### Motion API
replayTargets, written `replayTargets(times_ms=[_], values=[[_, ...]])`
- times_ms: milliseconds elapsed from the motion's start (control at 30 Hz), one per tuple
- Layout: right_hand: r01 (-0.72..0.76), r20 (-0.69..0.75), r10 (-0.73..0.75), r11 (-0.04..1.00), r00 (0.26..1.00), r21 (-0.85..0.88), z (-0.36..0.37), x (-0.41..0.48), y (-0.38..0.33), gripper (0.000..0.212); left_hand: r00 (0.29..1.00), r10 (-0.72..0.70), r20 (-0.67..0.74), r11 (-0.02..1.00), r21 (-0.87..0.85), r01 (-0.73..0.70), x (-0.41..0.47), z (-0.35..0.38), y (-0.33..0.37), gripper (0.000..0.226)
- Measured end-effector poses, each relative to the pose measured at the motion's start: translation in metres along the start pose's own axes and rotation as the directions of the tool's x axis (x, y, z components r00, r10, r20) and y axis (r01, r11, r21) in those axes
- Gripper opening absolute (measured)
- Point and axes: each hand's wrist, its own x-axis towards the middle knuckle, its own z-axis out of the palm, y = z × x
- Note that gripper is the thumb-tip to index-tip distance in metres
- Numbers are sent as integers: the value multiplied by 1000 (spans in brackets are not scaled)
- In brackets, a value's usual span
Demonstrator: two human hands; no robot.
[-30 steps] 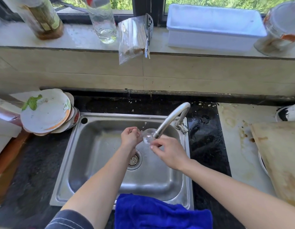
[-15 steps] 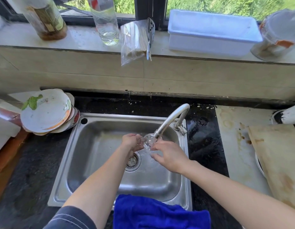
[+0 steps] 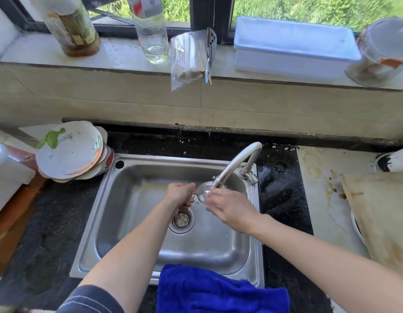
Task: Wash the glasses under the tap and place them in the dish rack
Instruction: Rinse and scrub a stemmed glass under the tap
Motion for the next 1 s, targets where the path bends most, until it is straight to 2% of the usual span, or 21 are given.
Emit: replayTargets(times_ms=[67, 100, 167, 200, 233, 300, 367, 400, 500, 567, 667, 733, 767, 833, 867, 933, 967, 1000], values=[[-81, -131, 111, 973, 985, 215, 0, 1, 5, 24, 999, -1, 35, 996, -91, 4, -2, -2, -2, 20], [-140, -169, 211, 924, 963, 356, 2, 2, 2, 24, 998, 1, 63, 988, -153, 9, -3, 2, -6, 20], [-194, -171, 332, 819, 928, 540, 9, 8, -8, 25, 998, 4, 58, 960, -279, 12, -3, 13, -14, 13], [-180, -159, 312, 817, 937, 548, 11, 6, -14, 23, 1000, -2, 22, 948, -317, 9, -3, 15, -16, 9], [-135, -160, 238, 867, 958, 480, 10, 3, -15, 22, 1000, -9, -18, 949, -315, 3, -1, 14, -17, 6], [23, -86, -6, 982, 996, 190, 3, -6, -6, 24, 999, -11, -50, 973, -231, -1, 1, 2, -17, 10], [115, 3, -116, 988, 993, -105, -2, -9, 7, 31, 1000, -11, -20, 989, -145, 8, -1, -6, -15, 18], [141, -31, -149, 971, 988, -192, -2, -8, 7, 33, 1000, -24, 11, 995, -99, 25, -3, -6, -14, 21], [215, -129, -260, 934, 957, -285, 4, -4, 4, 29, 994, -72, 80, 997, 32, 69, -5, -5, -8, 23], [310, -136, -364, 900, 921, -306, 6, -6, 15, 27, 993, -87, 77, 989, 123, 77, -3, -13, -5, 23], [318, -161, -387, 886, 908, -339, 4, -6, 17, 26, 985, -154, 83, 952, 280, 125, -2, -19, -4, 25], [272, -186, -331, 919, 925, -285, 2, -1, 10, 17, 972, -198, 125, 944, 291, 155, -3, -14, -8, 29], [232, -184, -267, 954, 946, -190, 0, 1, 4, 13, 968, -197, 156, 960, 233, 158, -3, -12, -11, 31], [49, -192, -34, 996, 981, 71, -1, 6, -5, 21, 966, -152, 208, 986, -40, 163, -2, -6, -17, 30], [-52, -210, 92, 980, 973, 190, -2, 7, -10, 23, 974, -104, 203, 966, -212, 147, -2, -2, -20, 26], [-181, -228, 296, 890, 928, 418, 1, 9, -19, 22, 995, -29, 94, 900, -430, 67, -1, 7, -23, 14], [-193, -213, 317, 869, 924, 456, 2, 8, -22, 20, 999, -30, 38, 890, -454, 44, 0, 9, -24, 13], [-172, -180, 273, 884, 945, 435, 1, 6, -22, 19, 998, -55, 10, 898, -436, 54, 2, 8, -25, 18]])
